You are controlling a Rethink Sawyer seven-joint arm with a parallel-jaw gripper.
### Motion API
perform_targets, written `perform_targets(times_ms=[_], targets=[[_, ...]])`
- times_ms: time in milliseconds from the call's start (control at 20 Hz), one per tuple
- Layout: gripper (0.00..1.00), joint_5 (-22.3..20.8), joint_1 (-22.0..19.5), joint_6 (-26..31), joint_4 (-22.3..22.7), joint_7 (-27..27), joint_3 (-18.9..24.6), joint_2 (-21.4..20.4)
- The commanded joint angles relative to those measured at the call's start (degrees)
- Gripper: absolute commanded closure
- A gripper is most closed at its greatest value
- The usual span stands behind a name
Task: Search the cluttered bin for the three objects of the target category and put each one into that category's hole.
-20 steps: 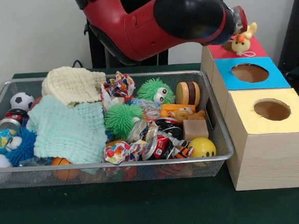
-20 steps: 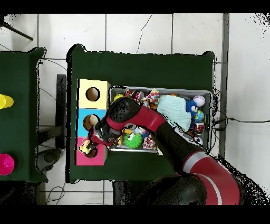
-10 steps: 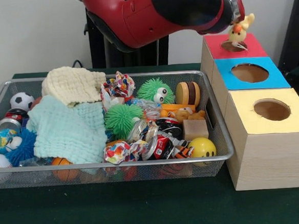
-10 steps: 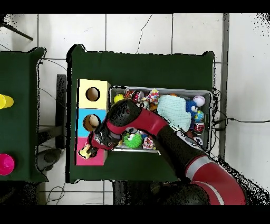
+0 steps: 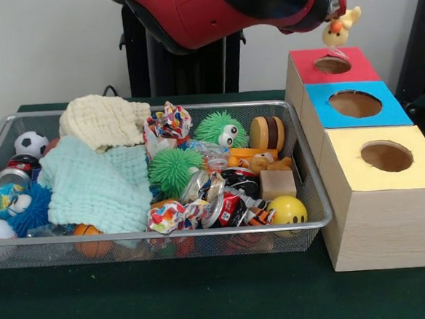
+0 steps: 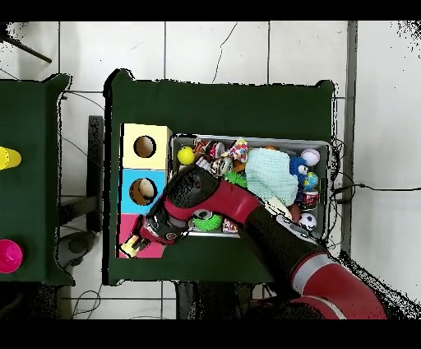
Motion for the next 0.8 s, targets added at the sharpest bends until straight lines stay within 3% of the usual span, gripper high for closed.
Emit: perform_targets(times_ms=[50, 800], targets=[[1.00, 3.37, -0.16, -6.72, 1.75, 7.50, -2.07, 0.02], [1.00, 3.90, 0.10, -6.07, 1.14, 7.20, -2.11, 0.33]])
